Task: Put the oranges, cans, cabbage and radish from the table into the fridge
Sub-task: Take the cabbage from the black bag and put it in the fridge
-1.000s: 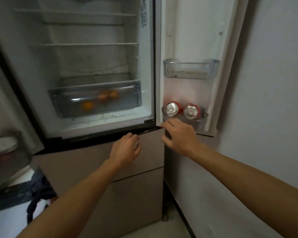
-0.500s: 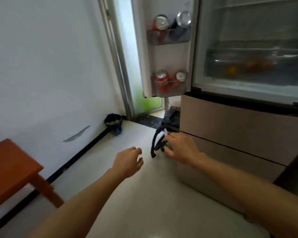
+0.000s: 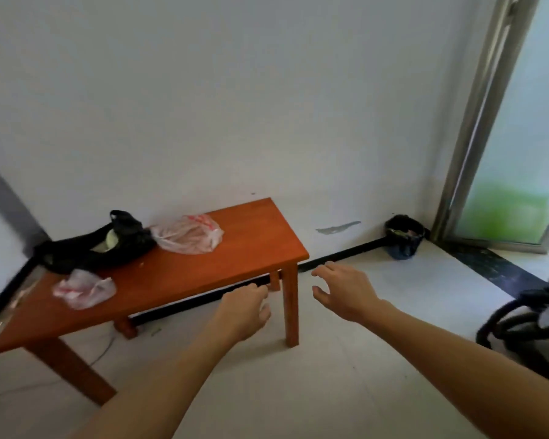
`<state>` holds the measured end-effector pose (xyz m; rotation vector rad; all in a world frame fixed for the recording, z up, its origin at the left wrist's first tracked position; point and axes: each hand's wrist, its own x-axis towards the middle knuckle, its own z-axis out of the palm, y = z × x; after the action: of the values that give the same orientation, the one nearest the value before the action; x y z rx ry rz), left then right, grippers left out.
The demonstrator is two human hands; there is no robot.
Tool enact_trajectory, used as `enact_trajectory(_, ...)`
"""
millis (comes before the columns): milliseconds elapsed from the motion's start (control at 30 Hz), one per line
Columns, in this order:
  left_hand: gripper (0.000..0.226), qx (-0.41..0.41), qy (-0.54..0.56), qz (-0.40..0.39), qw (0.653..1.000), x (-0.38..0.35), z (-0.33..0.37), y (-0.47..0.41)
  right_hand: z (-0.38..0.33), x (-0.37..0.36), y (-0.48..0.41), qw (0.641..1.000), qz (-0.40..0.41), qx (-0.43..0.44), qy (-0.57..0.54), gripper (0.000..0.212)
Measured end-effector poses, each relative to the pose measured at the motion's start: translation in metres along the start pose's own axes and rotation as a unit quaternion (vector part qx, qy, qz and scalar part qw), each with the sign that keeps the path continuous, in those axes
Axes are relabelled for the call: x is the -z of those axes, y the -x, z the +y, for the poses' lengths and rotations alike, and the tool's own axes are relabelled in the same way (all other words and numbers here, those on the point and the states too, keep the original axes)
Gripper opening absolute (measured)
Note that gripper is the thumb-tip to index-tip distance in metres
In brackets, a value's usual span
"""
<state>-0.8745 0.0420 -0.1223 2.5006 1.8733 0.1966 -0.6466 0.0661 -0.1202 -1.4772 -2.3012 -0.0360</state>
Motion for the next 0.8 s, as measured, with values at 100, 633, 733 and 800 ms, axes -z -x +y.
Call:
enact_trajectory(100,0.031,0.058,-0.015,-0.017,0.998,0.003,-0.07,0.016,-0.054,-0.03,-0.049,0.998,-0.026,0.046,-0.018,0.021)
enact_trajectory(633,0.025,0.249,0.006,-0.017,0.968,-0.005,-0.322,-0.023,-0.188,-0.187,-0.312,0.977,-0.123,0.167,-0.057,0.034)
enact_trajectory(733,0.022,0.284,0.015,0.004,0.959,-0.002,-0.37,-0.033,-0.218,-0.205,-0.363,0.967,-0.136,0.204,-0.063,0.033)
enact_trajectory(800,0.022,0.309,0.028,0.01,0.951,-0.002,-0.397,-0.038,-0.235,-0.216,-0.394,0.966,-0.138,0.213,-0.052,0.034)
